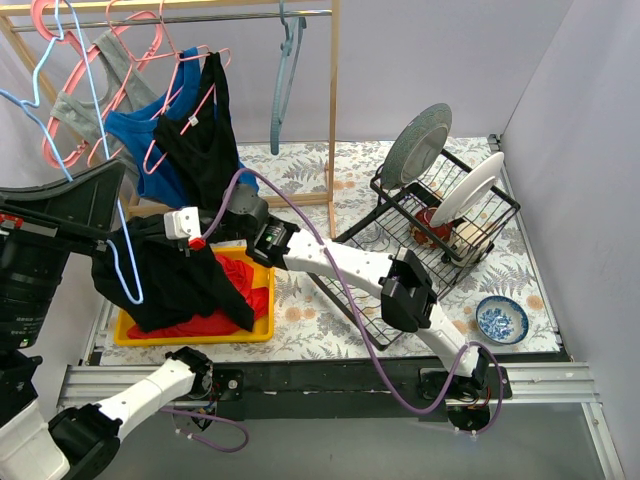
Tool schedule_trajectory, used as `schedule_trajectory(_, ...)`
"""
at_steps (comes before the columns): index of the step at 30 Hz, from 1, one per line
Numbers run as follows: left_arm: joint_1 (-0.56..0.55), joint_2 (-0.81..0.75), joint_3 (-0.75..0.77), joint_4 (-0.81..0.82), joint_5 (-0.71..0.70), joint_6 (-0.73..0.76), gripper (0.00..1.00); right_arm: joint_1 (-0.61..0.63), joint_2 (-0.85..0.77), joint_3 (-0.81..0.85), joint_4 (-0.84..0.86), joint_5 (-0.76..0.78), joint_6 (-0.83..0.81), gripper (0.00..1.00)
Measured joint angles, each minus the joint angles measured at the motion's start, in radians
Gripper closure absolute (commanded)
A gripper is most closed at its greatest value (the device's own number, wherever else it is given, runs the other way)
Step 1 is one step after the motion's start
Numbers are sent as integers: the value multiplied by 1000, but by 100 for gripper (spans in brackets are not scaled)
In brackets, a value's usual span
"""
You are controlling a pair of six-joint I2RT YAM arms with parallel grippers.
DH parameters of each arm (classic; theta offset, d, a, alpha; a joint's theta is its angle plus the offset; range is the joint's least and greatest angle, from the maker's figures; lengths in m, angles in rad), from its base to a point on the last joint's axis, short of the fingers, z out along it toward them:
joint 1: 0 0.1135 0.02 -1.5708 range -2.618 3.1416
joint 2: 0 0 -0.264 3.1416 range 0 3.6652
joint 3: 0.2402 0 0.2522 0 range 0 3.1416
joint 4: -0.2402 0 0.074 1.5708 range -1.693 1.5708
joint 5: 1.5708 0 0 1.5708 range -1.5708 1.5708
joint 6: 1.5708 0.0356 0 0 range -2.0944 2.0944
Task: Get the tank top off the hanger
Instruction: Place the tank top in the bin.
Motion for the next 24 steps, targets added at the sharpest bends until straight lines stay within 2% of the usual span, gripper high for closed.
schedule_trajectory(5,0,-5,-27,-8,0,-5,100,6,-3,-58,83,24,31,99)
schedule_trajectory(7,0,-1,-15,-20,-1,-4,100,6,-52,-201,112,58,31,99)
schedule_trajectory(12,0,3,11,-26,-22,11,100,12,-224,-684,138,166,35,99)
schedule_trajectory(15,0,-3,-10,-19,-44,23,100,13,-284,-855,120,247,76,99)
schedule_trajectory(19,0,-1,-49,-19,-56,33,100,13,-290,-911,91,353,158,99)
schedule_trajectory(24,0,18,-50,-19,-56,34,100,13,-280,-896,40,455,237,99)
